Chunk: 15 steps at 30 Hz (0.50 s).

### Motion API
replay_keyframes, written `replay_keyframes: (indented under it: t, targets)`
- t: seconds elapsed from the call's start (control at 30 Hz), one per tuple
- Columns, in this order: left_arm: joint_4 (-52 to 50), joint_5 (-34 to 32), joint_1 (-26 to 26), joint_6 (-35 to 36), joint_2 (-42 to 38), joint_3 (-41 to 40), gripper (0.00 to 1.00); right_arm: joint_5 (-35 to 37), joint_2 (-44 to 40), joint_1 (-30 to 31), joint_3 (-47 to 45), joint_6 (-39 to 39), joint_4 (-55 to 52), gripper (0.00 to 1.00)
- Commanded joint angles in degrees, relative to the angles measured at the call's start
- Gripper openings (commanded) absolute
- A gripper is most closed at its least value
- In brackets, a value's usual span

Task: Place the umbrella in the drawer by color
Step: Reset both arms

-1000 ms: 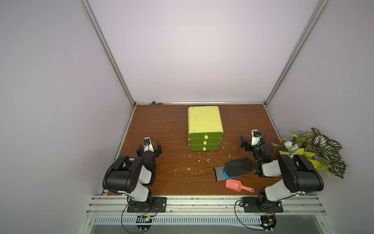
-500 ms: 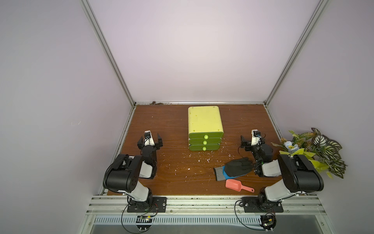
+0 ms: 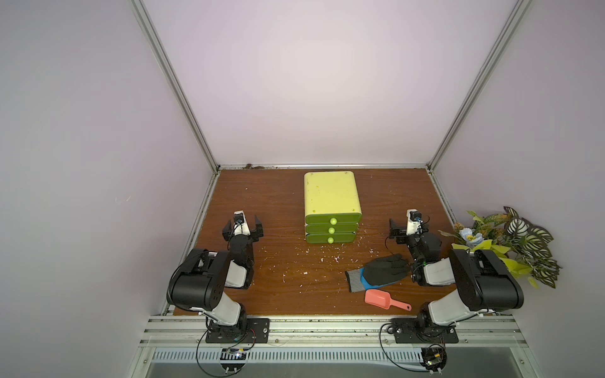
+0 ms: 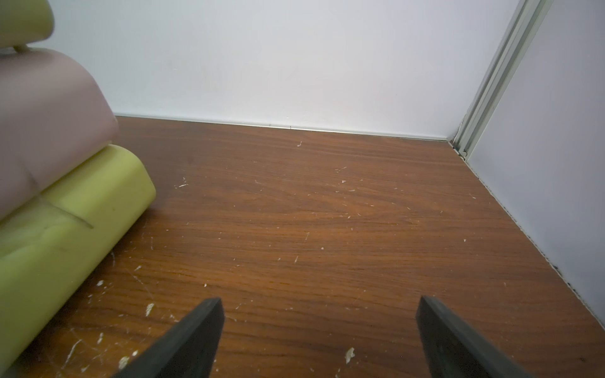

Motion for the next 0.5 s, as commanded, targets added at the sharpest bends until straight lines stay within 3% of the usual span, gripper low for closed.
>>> replay_keyframes:
  t: [0.0, 0.47]
  targets:
    - [0.11, 0.7, 0.15, 0.5, 0.13, 0.44, 1.0, -0.34, 0.01, 0.21, 1.12, 0.83, 1.08, 0.99]
    - [0.14, 0.7, 0.17, 0.55, 0.2, 0.37, 1.0, 1.7, -0.05, 1.09, 1.31, 0.4, 0.64, 0.99]
